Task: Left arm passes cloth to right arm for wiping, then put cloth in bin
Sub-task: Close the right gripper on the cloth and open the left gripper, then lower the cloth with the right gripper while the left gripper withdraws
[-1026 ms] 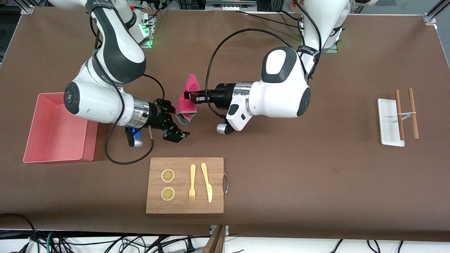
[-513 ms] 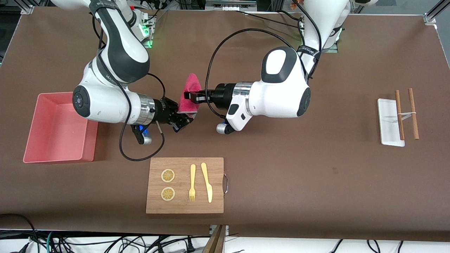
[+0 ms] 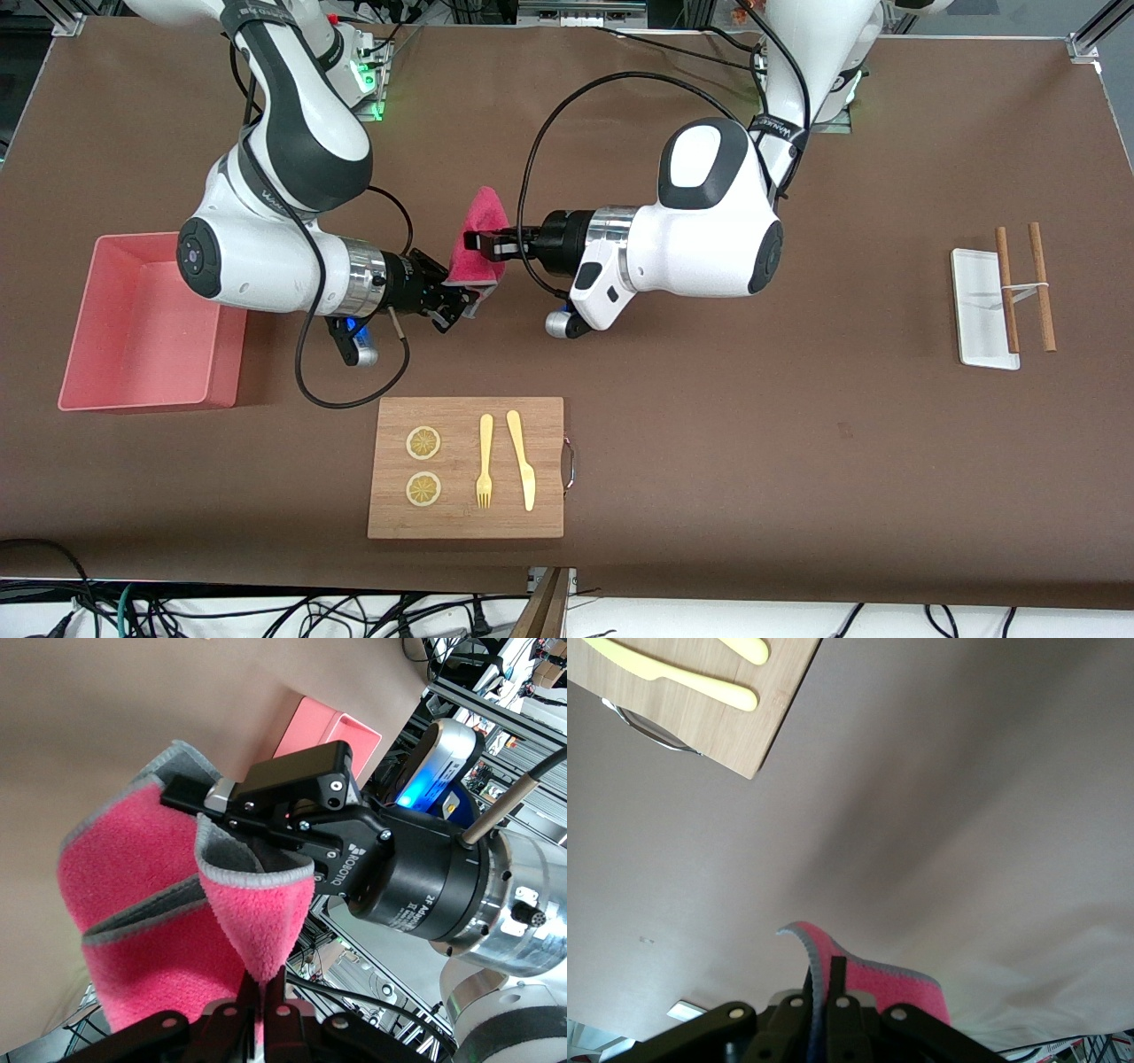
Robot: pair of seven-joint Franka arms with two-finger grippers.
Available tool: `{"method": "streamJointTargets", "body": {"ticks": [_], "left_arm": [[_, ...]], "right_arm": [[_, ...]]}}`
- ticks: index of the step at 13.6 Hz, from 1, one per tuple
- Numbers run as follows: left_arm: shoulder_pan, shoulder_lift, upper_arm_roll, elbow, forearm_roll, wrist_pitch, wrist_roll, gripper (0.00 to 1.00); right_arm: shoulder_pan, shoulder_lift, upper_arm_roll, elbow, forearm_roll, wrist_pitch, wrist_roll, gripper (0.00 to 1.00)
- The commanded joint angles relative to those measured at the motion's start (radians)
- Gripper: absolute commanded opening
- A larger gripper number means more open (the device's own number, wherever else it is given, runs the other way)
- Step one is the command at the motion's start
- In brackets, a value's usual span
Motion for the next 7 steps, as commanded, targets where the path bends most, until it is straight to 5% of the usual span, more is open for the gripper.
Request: {"method": "streamJointTargets", "body": {"ticks": [1, 2, 3, 7], "left_arm": [[0.005, 0.008, 0.002, 0.019, 0.016, 0.002, 0.004, 0.2], [0.007, 0.008, 0.002, 0.016, 0.022, 0.0, 0.005, 0.45], [0.007, 0.006, 0.003, 0.014, 0.023, -0.001, 0.008, 0.99], [0.076, -0.006, 0.008, -0.029, 0.03, -0.068, 0.015, 1.0]], "right_arm": [[-0.02, 0.001, -0.001, 0.012, 0.015, -0.018, -0.036, 0.0], [-0.021, 0.001, -0.001, 0.012, 0.017, -0.018, -0.036, 0.0], [-0.023, 0.001, -0.001, 0.013, 0.017, -0.02, -0.039, 0.0], [-0.027, 0.003, -0.003, 0.009, 0.011, -0.03, -0.099, 0.0]]}}
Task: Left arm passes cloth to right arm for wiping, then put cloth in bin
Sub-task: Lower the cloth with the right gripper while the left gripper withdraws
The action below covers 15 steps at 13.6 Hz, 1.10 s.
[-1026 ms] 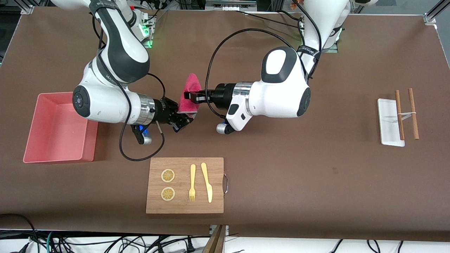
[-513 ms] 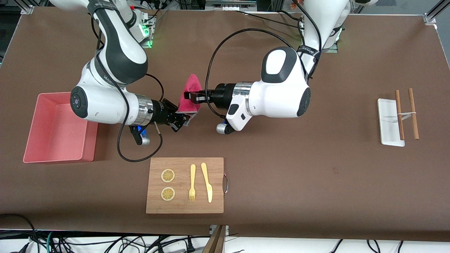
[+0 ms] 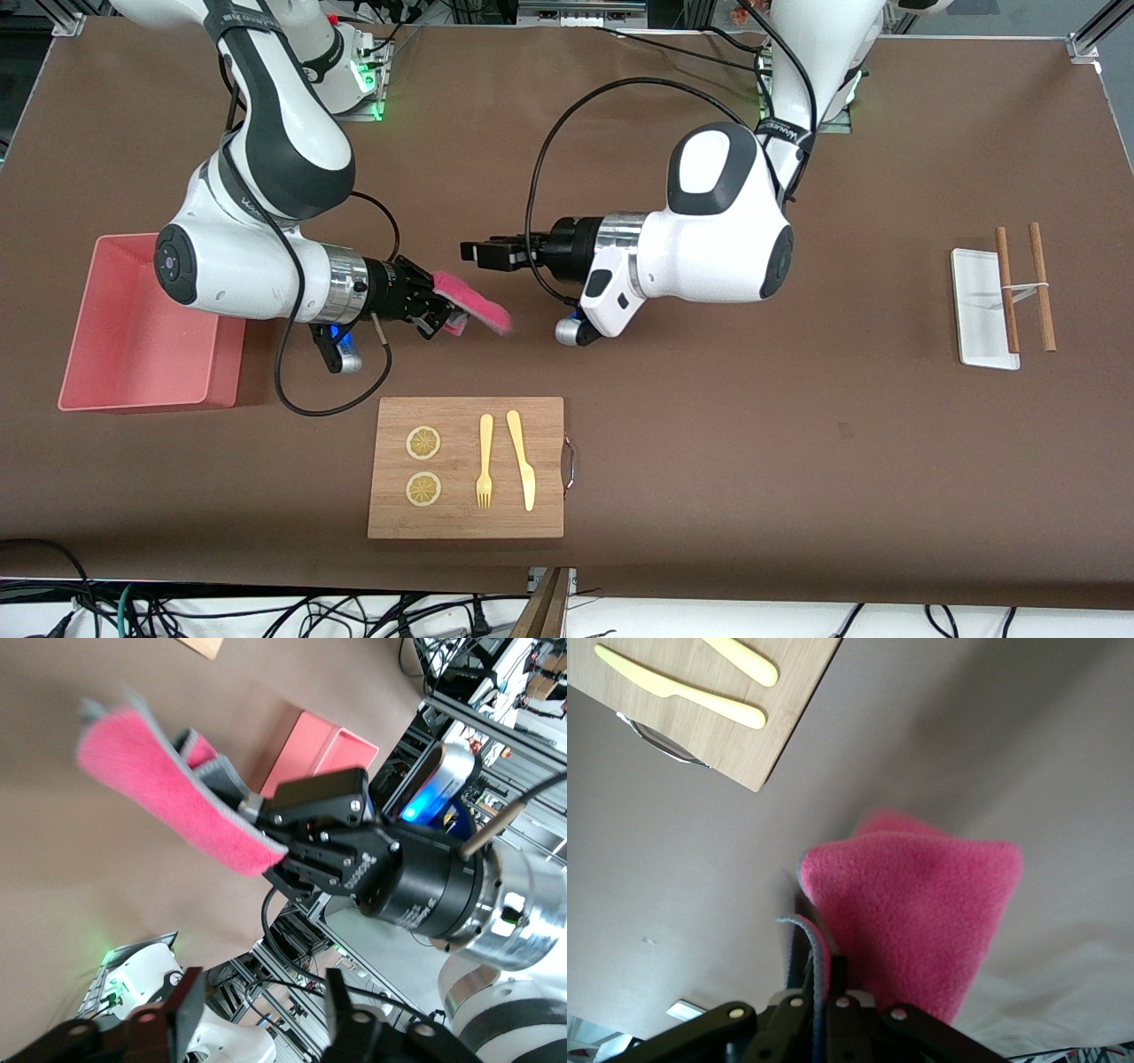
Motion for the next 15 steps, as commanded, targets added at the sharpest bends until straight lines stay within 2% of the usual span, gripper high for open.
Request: {"method": "streamJointTargets", "body": {"ticks": [1, 4, 6, 8, 10, 13, 15], "left_arm": [[0.09, -0.008, -0.003, -0.024, 0.064, -0.127, 0.034, 1.0], [0.29, -0.031, -0.006, -0.024, 0.249, -0.473, 0.141, 1.0], [0.391, -0.039, -0.004, -0.03, 0.302, -0.567, 0.177, 1.0], [0.451, -0.045, -0.004, -0.028, 0.466, -0.617, 0.243, 1.0], [0.509, -0.05, -0.003, -0.037, 0.704, -0.635, 0.443, 1.0], [0.659, -0.042, -0.003, -0.07, 0.938, -0.582, 0.762, 1.0], [0.697, -0.038, -0.003, -0.071, 1.131, -0.499, 0.945, 0.98]], "right_arm": [[-0.006, 0.006, 0.002, 0.006, 0.009, -0.021, -0.047, 0.0], [0.01, 0.041, 0.005, 0.004, -0.083, -0.029, -0.09, 0.0], [0.036, 0.079, 0.005, 0.004, -0.129, -0.026, -0.097, 0.0], [0.069, 0.113, 0.005, 0.004, -0.19, -0.023, -0.096, 0.0], [0.097, 0.15, 0.005, 0.004, -0.198, -0.012, -0.088, 0.0], [0.138, 0.191, 0.005, 0.004, -0.183, 0.044, -0.076, 0.0], [0.186, 0.219, 0.006, 0.006, -0.181, 0.095, -0.022, 0.0]]}}
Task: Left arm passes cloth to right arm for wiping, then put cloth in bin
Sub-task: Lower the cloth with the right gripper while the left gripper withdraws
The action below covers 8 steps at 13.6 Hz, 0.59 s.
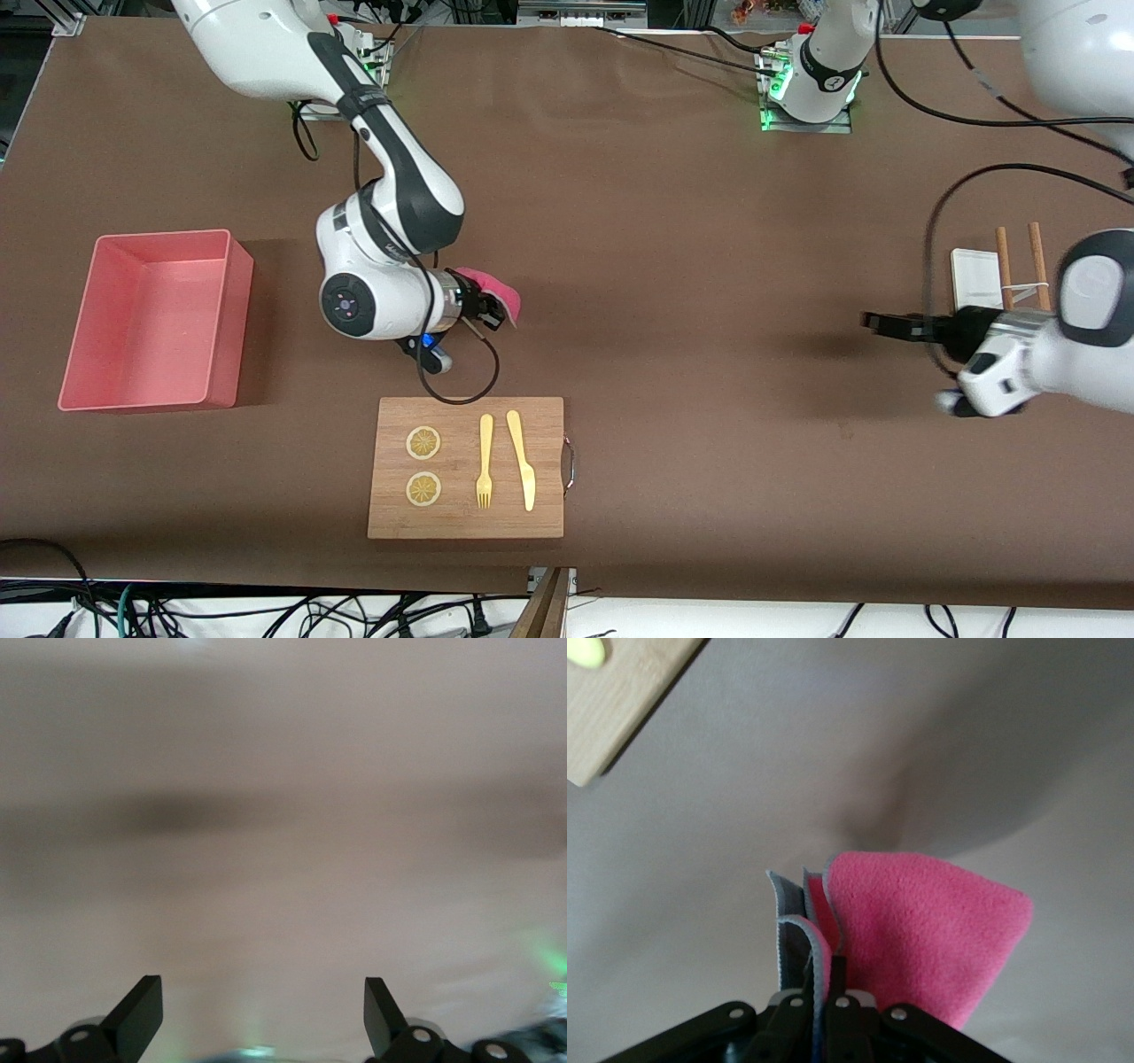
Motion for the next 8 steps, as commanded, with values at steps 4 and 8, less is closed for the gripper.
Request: {"method": "streamJointTargets", "body": {"ticks": [4, 8], "left_arm": [[0.033, -0.016, -0.015, -0.062, 0.33, 0.14, 0.218, 0.69], [0.086, 0.027, -0.018, -0.161, 0.346, 0.185, 0.22, 0.0]], "right_arm": [[0.089, 0.066, 0.0, 0.014, -0.007, 0.063, 0.074, 0.0], [0.055, 0.123, -0.042, 0.004, -0.06, 0.054, -0.045, 0.0]]}}
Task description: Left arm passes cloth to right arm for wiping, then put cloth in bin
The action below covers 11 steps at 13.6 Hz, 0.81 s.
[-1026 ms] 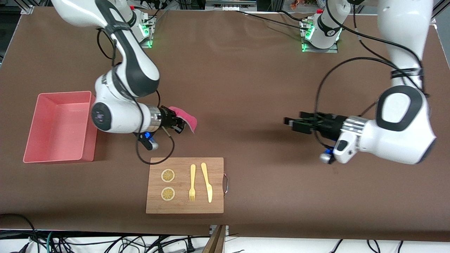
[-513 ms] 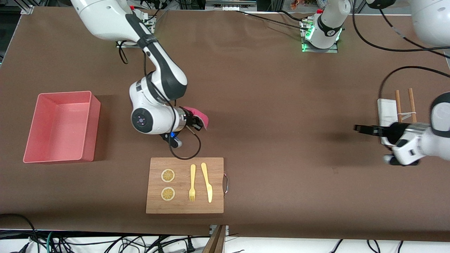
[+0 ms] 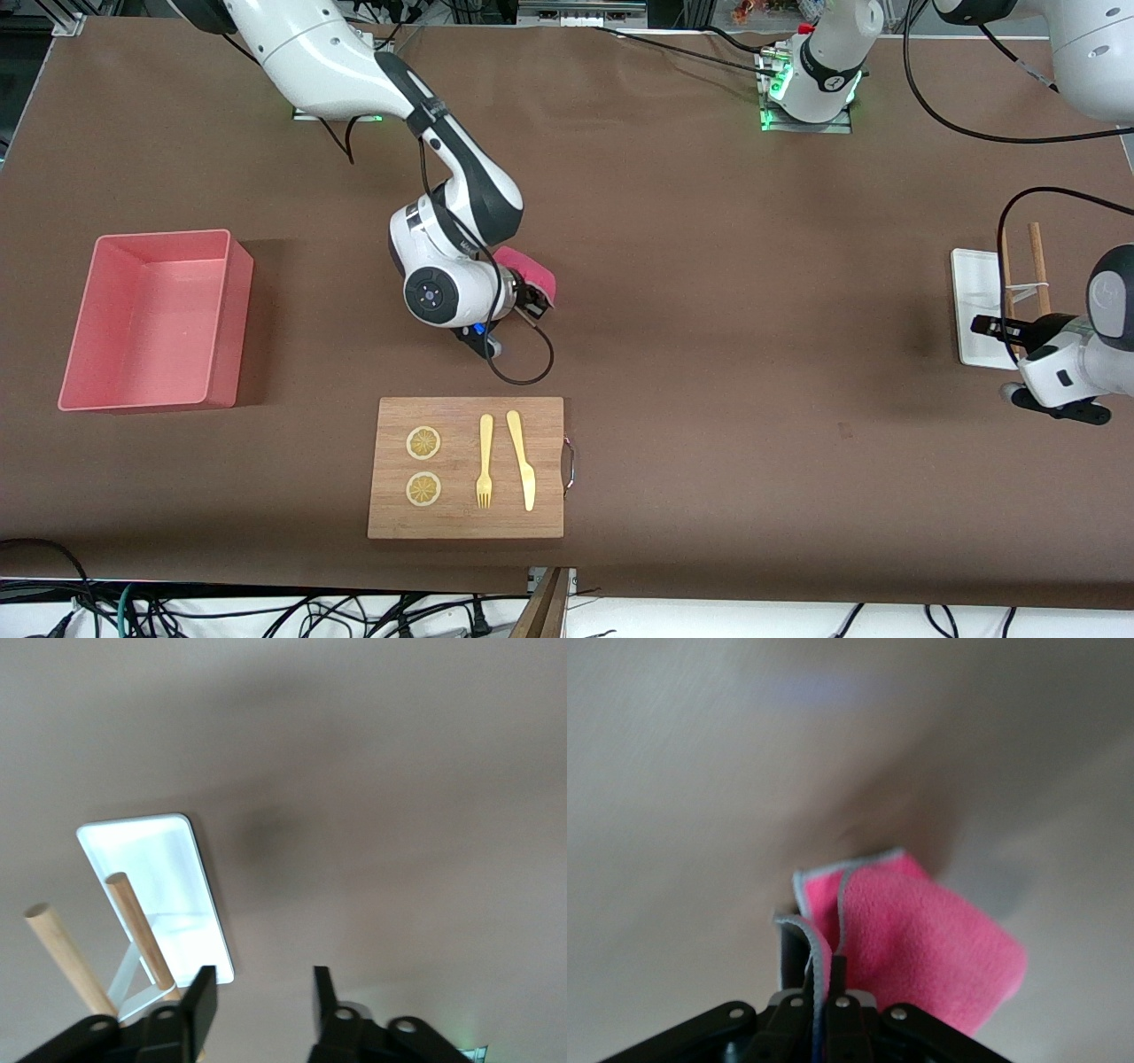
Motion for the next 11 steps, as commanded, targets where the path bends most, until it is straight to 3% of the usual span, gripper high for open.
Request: {"method": "streamJointTargets", "body": {"ticks": [1, 3, 6, 11], "left_arm": [[0.044, 0.022, -0.005, -0.092, 0.007, 0.085, 0.029, 0.0], [0.054, 0.04, -0.005, -0.146, 0.006, 0.157, 0.029, 0.0], [0.054, 0.083, -0.005, -0.15, 0.006, 0.217, 0.029, 0.0], [0.038, 0.153, -0.004, -0.149, 0.041, 0.306, 0.027, 0.0]], "right_arm": [[-0.056, 0.028, -0.036, 0.0, -0.024, -0.008, -0.144, 0.0], [-0.091, 0.029, -0.063, -0.002, -0.027, -0.01, -0.241, 0.0], [-0.141, 0.02, -0.11, 0.008, -0.087, -0.091, -0.363, 0.0], [-0.278, -0.01, -0.129, 0.011, -0.147, -0.212, -0.61, 0.0]]}}
